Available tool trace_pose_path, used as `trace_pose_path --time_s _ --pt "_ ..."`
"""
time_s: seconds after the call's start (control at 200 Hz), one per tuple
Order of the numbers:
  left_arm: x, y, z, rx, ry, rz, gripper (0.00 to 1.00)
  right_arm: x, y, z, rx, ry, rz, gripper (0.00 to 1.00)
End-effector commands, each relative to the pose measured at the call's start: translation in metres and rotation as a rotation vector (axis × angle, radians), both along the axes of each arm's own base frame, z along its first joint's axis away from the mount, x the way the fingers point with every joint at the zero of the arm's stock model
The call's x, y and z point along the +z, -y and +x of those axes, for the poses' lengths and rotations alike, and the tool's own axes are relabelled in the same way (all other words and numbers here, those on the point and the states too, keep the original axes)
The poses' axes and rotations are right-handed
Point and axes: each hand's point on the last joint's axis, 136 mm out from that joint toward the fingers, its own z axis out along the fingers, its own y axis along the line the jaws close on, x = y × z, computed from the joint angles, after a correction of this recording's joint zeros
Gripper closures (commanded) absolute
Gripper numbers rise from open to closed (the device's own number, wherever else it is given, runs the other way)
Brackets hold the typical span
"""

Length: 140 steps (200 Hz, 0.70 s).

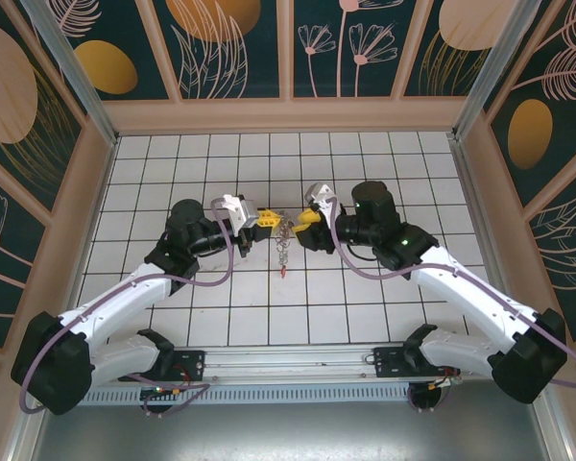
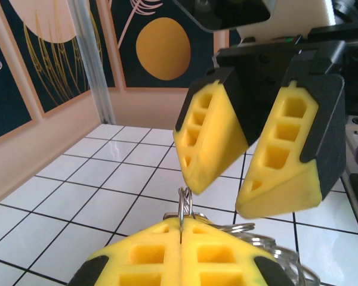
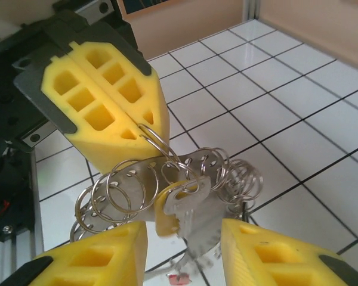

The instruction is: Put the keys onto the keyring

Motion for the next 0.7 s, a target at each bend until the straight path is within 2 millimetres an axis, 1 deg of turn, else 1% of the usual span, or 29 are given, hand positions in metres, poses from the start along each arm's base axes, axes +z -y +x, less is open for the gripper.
trace_pose_path --time_s 0.0,0.12,0.27,0.35,0.541,0.696 --pt "0.016 0.005 -0.008 -0.054 0.051 -0.051 1.00 0.019 0.006 0.003 0.022 0.143 -0.036 0.61" --pt "0.015 0.007 -0.011 -0.080 0.056 -0.046 1.00 0.026 0.003 -0.003 0.087 0.228 -0.043 0.61" --pt "0.013 0.009 -0.019 -0.120 0.073 -0.033 1.00 0.036 0.004 -0.016 0.170 0.394 -0.029 0.64" --pt "0.013 0.010 -0.022 -0.138 0.081 -0.031 1.00 0.038 0.004 -0.019 0.197 0.427 -0.042 0.64" --pt "0.014 0.012 -0.030 -0.175 0.110 -0.033 1.00 0.022 0.000 -0.018 0.250 0.389 -0.112 0.64" --pt "0.016 0.012 -0.034 -0.193 0.134 -0.038 1.00 0.019 -0.003 -0.017 0.265 0.397 -0.112 0.68"
